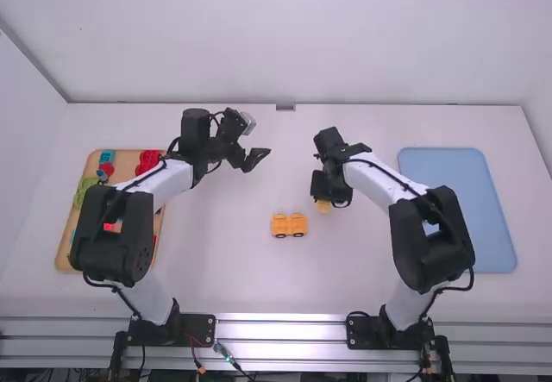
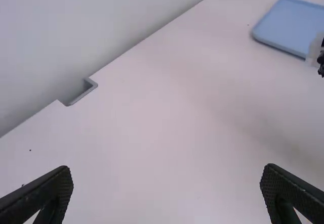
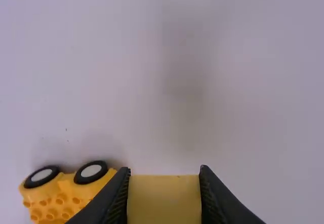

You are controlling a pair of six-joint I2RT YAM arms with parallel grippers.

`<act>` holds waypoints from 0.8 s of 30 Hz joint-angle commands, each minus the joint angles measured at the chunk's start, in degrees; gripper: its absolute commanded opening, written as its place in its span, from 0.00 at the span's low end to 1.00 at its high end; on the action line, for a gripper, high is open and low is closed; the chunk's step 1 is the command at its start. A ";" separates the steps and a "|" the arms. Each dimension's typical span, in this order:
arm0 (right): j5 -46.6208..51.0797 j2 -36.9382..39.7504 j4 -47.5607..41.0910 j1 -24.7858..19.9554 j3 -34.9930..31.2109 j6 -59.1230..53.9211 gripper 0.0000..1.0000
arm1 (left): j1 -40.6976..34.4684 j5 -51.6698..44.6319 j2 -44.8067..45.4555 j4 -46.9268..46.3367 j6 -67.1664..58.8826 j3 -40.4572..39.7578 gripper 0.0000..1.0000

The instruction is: Assemble lego blocks to make yellow taxi

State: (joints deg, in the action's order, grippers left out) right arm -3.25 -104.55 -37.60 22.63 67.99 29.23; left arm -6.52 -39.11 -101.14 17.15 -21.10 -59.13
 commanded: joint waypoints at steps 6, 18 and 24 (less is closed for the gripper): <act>-4.90 1.27 -0.35 -4.72 -4.52 21.99 0.00 | 0.15 -0.28 -0.55 -0.33 -0.83 0.28 0.99; -11.96 1.27 5.27 -10.23 -9.66 49.33 0.00 | 0.15 -0.46 -0.55 -0.85 -0.83 0.28 0.99; -11.80 1.27 7.41 -8.63 -12.20 57.00 0.00 | 0.44 -0.44 -0.55 -1.73 -0.81 0.28 0.99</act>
State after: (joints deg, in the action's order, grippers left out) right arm -14.46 -104.55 -29.95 13.26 57.12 80.34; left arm -6.55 -38.89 -101.14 15.62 -21.06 -59.13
